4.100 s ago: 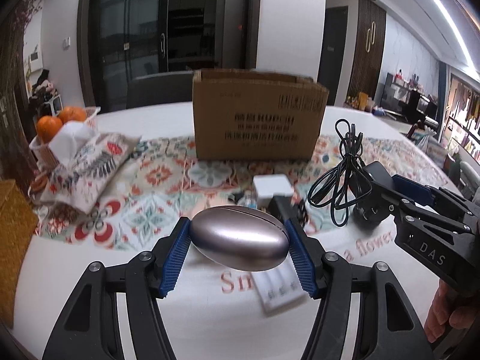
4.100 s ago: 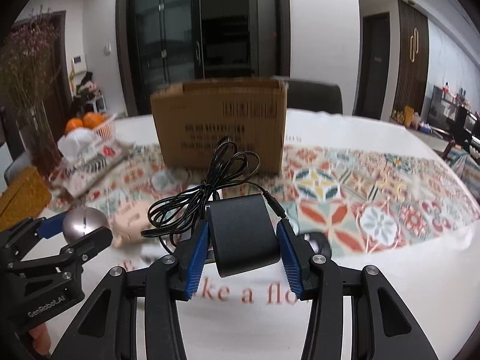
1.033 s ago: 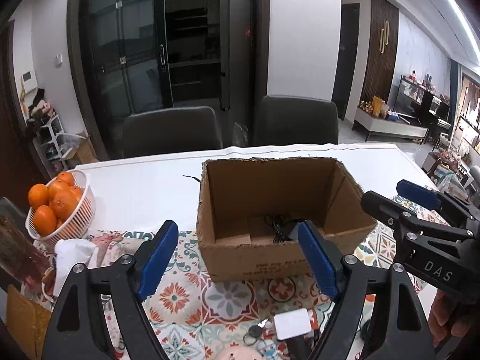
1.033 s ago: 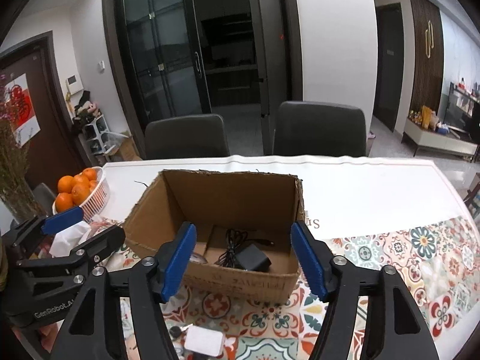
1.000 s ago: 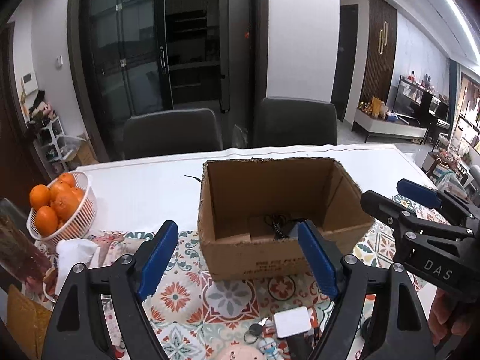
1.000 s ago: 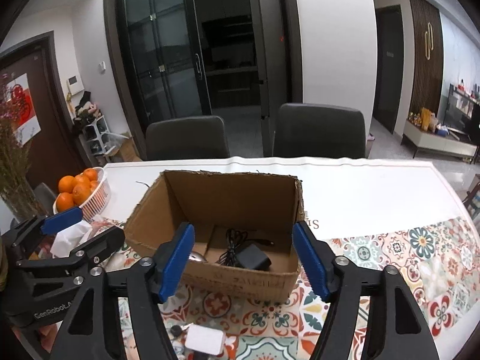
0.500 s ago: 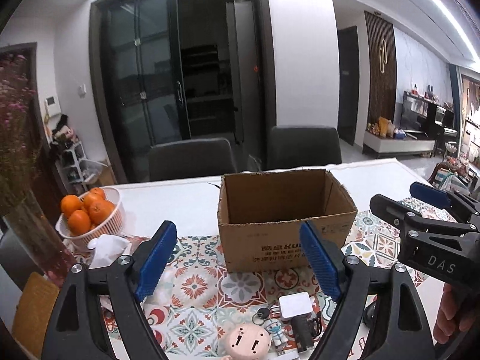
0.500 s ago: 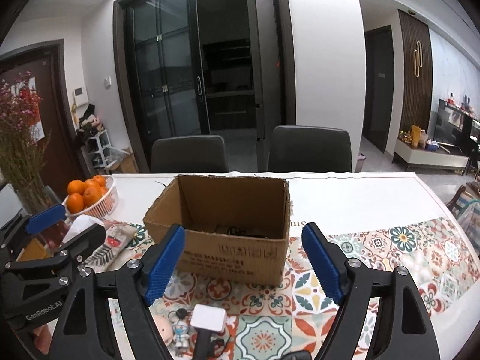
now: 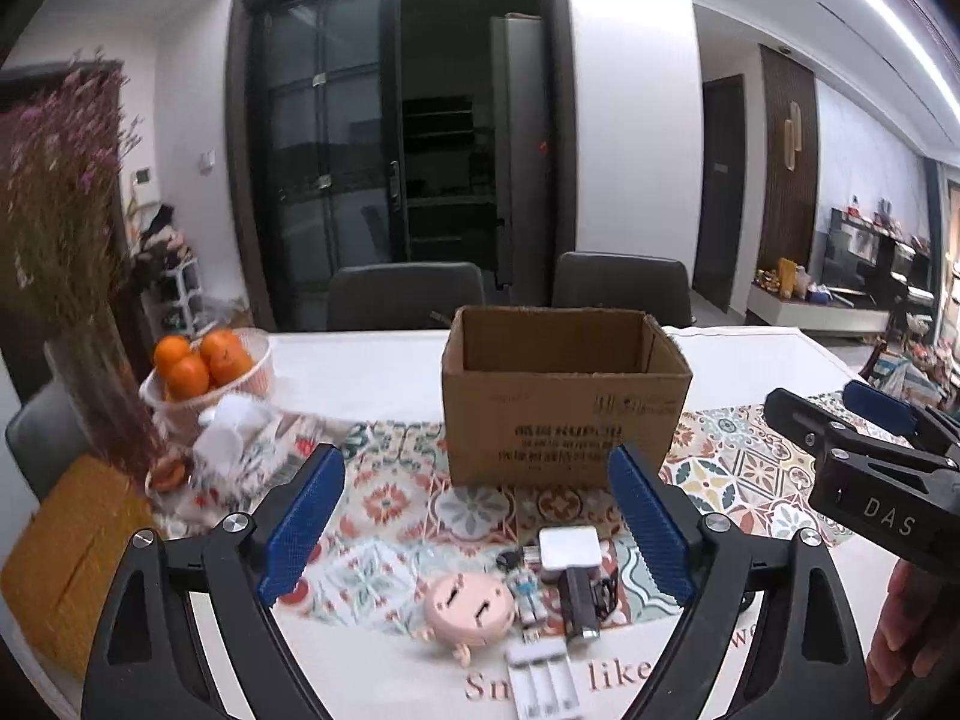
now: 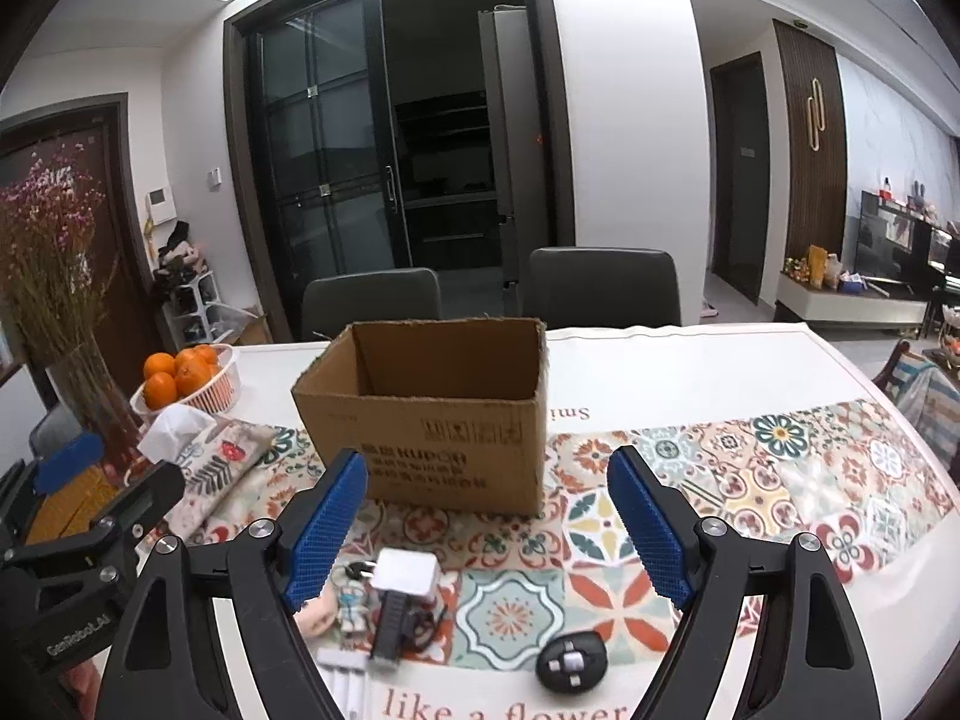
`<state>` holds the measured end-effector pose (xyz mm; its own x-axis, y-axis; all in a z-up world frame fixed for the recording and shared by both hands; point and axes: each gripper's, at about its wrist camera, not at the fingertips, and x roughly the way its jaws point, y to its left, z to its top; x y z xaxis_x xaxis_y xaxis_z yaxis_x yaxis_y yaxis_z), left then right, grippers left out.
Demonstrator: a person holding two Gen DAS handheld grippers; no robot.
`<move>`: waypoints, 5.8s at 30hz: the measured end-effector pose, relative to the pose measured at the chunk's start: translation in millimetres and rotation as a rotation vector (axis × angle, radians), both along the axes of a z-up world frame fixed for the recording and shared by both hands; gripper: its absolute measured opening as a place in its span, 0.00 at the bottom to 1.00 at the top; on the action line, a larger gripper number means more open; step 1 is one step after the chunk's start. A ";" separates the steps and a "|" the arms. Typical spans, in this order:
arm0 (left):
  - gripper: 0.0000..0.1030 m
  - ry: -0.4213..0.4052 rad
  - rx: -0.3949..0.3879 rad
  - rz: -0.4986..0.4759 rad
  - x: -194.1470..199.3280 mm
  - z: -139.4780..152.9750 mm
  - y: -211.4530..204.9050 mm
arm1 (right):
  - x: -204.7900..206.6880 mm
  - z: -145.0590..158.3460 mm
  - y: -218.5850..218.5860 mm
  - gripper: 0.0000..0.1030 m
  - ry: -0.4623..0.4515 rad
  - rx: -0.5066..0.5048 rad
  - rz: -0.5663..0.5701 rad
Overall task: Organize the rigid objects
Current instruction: 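Withdraw both tools from the box back toward the remaining items, then grasp the white battery charger with the left gripper while the right grasps the black round organizer, then carry the charger and black organizer over the box and lower them in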
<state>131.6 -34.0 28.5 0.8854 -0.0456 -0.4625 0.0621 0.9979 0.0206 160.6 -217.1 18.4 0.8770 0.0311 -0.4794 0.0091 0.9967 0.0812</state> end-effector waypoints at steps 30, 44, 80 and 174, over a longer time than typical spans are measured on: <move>0.85 0.319 -0.094 0.022 -17.4 -105.6 -22.5 | -43.1 -75.8 -22.8 0.87 0.081 -0.055 -0.106; 0.78 0.421 -0.112 0.056 -7.2 -148.1 -30.9 | -25.6 -125.8 -38.0 0.87 0.241 0.004 -0.088; 0.59 0.491 -0.008 0.056 15.7 -189.5 -41.1 | 10.4 -183.5 -47.2 0.87 0.390 0.062 -0.107; 0.46 0.051 -0.072 -0.181 116.1 10.9 -0.8 | 77.4 7.3 22.3 0.55 -0.001 0.061 0.073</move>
<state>247.7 -34.8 39.4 0.8354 -0.2369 -0.4960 0.2403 0.9690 -0.0581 238.0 -194.9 25.8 0.8720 0.1239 -0.4736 -0.0631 0.9878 0.1421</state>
